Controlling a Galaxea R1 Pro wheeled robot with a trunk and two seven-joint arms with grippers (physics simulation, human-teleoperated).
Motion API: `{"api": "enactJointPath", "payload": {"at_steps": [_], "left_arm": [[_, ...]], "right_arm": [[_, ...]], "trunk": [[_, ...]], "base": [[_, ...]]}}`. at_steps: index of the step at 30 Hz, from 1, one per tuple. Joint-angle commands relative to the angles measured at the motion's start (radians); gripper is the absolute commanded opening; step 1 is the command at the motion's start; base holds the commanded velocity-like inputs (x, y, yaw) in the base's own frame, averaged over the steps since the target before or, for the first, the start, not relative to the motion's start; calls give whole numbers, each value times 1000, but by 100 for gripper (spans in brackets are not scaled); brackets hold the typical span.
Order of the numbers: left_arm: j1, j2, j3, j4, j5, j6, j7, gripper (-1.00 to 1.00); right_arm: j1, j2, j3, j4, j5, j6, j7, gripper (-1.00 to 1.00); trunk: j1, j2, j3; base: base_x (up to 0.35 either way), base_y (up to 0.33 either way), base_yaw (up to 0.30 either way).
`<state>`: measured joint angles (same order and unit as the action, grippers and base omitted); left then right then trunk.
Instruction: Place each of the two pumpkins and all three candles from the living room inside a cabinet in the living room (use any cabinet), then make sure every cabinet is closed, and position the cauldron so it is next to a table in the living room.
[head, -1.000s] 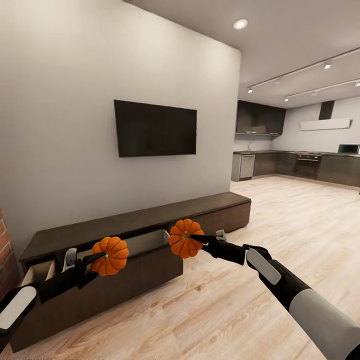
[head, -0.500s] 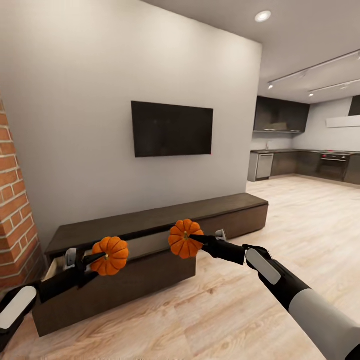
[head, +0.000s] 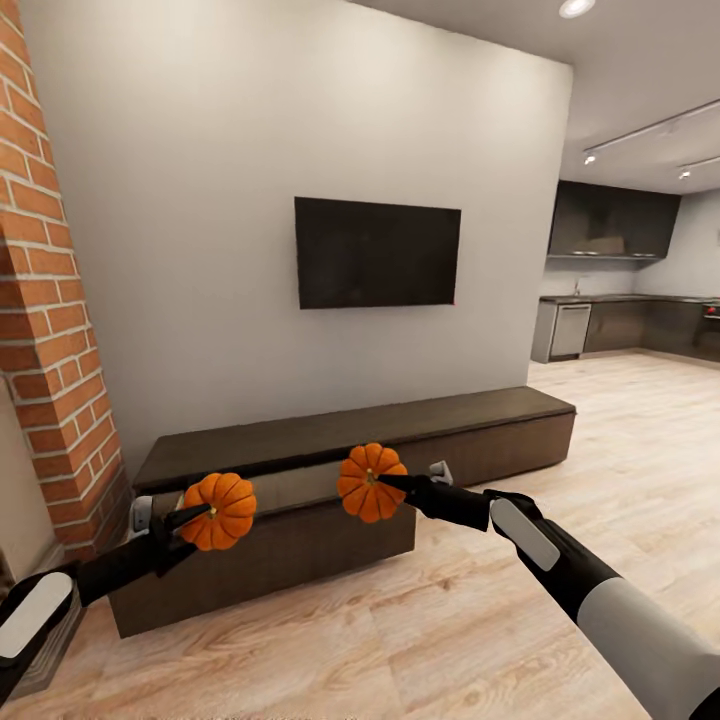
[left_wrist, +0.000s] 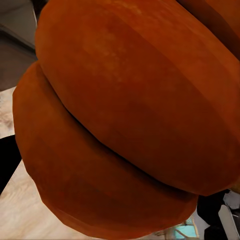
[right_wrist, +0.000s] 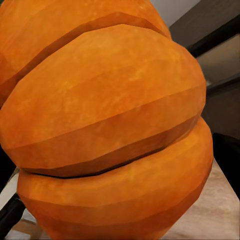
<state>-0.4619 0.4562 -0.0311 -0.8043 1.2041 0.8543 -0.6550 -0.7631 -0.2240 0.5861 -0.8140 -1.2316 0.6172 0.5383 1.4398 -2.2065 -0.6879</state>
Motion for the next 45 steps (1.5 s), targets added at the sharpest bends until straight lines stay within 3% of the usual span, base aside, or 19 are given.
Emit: {"api": "enactJointPath", "payload": {"at_steps": [1,20,34,45], "left_arm": [[-1,1,-3,1,6,5,0,-100],[-1,1,-3,1,7,6,0,-100],[-1,2,-3,1,8,6,0,-100],[-1,1,2,1,8,7,0,-100]], "right_arm": [[-1,-1,2,-1,-6,3,-1,-100],[-1,-2,2,-2,-5,1,2,-100],[-1,-2,1,-2,-5,1,3,-100],[-1,-2,0,-1,-5,1,2,-100]], "trunk": [[0,-1,-2],[0,-1,-13],[0,-1,-13],[-42,76,21]], "base": [[0,-256,216],[0,-268,152],[0,-23,225],[0,0,6]]}}
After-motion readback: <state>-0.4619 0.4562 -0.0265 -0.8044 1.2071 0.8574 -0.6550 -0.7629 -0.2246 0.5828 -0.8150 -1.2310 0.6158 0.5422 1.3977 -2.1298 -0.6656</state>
